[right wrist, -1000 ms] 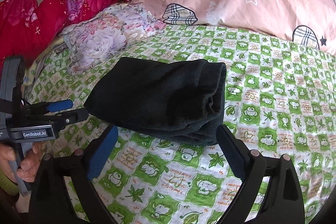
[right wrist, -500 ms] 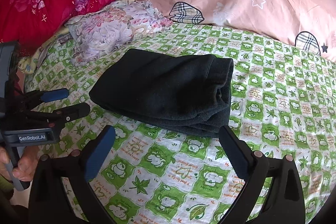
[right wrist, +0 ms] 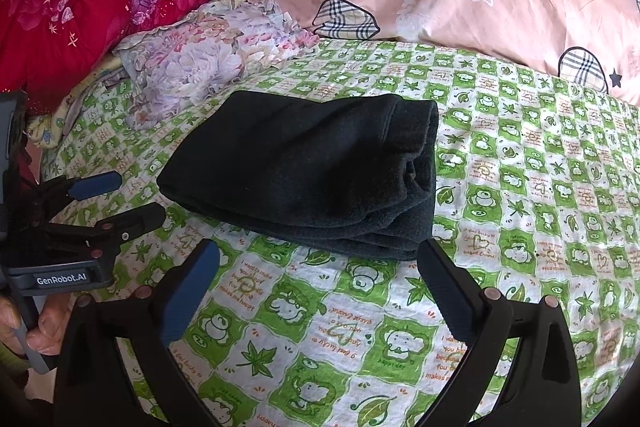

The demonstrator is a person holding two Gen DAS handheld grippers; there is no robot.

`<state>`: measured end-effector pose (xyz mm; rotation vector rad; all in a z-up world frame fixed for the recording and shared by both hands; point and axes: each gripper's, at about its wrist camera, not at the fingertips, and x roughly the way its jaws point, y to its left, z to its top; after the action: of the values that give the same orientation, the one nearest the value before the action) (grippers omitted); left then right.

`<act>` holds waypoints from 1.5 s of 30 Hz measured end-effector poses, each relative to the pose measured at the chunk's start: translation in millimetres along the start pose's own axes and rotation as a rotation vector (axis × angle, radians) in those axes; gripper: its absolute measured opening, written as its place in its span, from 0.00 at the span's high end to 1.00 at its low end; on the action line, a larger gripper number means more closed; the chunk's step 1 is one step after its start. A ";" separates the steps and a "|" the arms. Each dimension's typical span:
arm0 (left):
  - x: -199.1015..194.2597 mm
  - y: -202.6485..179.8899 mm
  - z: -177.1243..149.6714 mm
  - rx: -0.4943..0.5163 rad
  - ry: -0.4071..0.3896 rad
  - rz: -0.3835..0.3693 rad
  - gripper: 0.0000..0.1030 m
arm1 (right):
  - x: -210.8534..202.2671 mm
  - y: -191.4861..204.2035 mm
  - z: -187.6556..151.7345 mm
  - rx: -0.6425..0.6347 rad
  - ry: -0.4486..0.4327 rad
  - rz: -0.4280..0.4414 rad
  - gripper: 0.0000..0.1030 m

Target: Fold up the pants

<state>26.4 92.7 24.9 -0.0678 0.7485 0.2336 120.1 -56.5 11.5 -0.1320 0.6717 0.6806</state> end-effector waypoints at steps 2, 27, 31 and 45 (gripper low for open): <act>1.8 -0.3 0.1 0.001 0.001 0.001 0.13 | 1.3 0.6 -0.4 0.001 0.000 0.000 0.04; 17.0 2.8 3.4 0.002 0.025 -0.010 0.13 | 11.8 0.0 0.8 0.002 0.014 -0.007 0.04; 17.8 2.7 3.6 0.001 0.026 -0.011 0.13 | 12.1 -0.2 0.9 0.001 0.014 -0.007 0.04; 9.0 0.9 7.3 0.012 -0.020 -0.008 0.13 | 2.6 -0.1 5.1 -0.006 -0.038 -0.020 0.04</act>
<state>37.4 96.3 24.1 -0.0573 0.7297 0.2220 124.4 -53.5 13.9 -0.1305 0.6307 0.6646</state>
